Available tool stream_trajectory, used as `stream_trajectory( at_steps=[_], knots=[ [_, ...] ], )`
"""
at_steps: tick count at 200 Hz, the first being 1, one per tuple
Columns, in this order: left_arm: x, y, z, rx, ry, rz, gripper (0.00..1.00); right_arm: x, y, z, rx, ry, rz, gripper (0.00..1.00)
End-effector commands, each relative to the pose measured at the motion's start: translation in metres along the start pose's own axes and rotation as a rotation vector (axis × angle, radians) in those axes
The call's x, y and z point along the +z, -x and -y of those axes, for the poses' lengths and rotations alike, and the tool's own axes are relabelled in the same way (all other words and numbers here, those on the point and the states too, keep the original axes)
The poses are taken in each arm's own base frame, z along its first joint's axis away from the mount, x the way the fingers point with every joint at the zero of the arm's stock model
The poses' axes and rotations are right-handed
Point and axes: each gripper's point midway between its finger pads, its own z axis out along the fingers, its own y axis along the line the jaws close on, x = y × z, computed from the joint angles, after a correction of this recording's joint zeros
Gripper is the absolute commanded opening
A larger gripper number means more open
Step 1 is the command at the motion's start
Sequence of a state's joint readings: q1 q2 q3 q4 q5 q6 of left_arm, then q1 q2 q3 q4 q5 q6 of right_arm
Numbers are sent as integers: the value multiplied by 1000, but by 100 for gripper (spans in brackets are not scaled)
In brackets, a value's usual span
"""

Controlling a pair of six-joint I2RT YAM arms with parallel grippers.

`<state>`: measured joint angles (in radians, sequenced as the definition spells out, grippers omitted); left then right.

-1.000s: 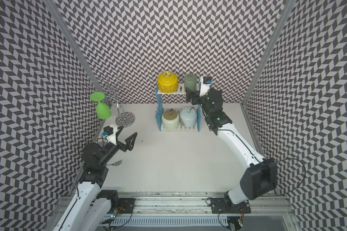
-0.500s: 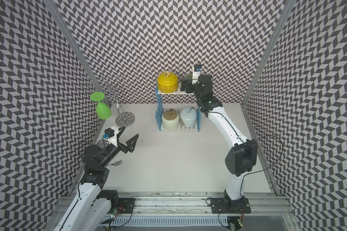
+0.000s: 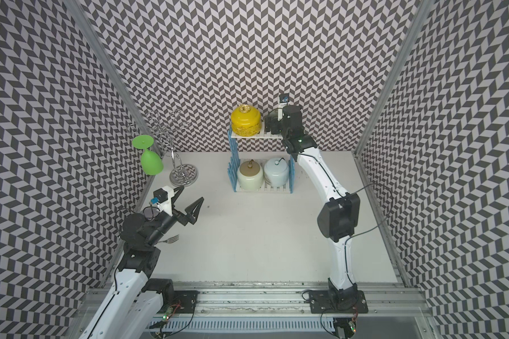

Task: Remove the tea canisters from the shelf
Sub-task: Pick up the tea canister from the shelf.

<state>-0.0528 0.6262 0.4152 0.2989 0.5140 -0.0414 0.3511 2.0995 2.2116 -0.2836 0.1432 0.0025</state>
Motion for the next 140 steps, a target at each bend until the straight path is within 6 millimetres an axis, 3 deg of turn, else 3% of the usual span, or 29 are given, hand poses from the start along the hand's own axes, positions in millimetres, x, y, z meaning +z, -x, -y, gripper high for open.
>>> stream_trajectory(
  at_steps=[1,83,140],
  knots=[
    [-2,2,2,26,-3,18,100,4,6,8,-1,-24,20,100],
    [-3,1,-1,26,6,18,100,19,-3,3,4,9,16,100],
    [-3,1,-1,32,6,19,100,25,-3,-2,9,35,27,89]
  ],
)
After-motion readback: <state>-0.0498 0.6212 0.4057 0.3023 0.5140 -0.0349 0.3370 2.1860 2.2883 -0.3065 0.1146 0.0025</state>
